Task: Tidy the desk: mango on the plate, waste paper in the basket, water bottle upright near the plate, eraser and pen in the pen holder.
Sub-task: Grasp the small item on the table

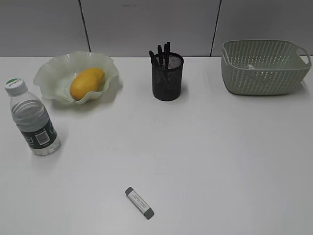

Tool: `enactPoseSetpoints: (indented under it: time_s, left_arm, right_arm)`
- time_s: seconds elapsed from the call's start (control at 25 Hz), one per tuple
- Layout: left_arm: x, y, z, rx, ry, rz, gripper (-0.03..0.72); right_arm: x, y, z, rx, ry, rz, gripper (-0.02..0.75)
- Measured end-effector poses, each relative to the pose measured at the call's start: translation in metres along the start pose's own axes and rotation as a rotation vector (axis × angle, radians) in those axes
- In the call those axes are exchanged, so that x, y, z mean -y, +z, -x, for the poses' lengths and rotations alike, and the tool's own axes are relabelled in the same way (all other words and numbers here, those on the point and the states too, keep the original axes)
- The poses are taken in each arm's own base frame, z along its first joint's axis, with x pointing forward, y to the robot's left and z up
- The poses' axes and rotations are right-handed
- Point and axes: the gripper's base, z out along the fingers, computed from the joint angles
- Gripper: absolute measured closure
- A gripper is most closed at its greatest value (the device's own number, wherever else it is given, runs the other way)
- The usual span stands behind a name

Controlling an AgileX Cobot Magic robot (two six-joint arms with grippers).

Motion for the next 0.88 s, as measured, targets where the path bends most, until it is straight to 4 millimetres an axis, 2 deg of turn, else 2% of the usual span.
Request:
enactPoseSetpoints:
  time_s: [0.2, 0.28, 0.44, 0.52, 0.68, 0.8, 0.88]
  left_arm:
    - [0.001, 0.000, 0.000, -0.001, -0.004, -0.007, 0.454]
    - [0.002, 0.002, 0.001, -0.017, 0.012, -0.019, 0.454]
    - [0.011, 0.023, 0.013, -0.145, 0.082, -0.072, 0.454]
    - [0.016, 0.041, 0.022, -0.231, 0.083, -0.086, 0.454]
    - [0.031, 0.096, 0.041, -0.429, 0.062, -0.162, 0.423]
    - [0.055, 0.140, 0.051, -0.537, 0.108, -0.349, 0.356]
    - [0.072, 0.163, 0.054, -0.584, 0.211, -0.459, 0.332]
  right_arm:
    - [0.000, -0.034, -0.026, 0.267, -0.019, 0.005, 0.337]
    - [0.000, -0.038, -0.030, 0.297, 0.010, 0.006, 0.339]
    - [0.002, -0.038, -0.030, 0.302, 0.059, -0.047, 0.343]
    - [0.001, -0.038, -0.030, 0.305, 0.099, -0.102, 0.343]
    - [0.001, -0.038, -0.030, 0.312, 0.182, -0.225, 0.343]
    - [0.001, -0.037, -0.030, 0.316, 0.233, -0.298, 0.344]
    - [0.000, -0.037, -0.030, 0.317, 0.249, -0.316, 0.344]
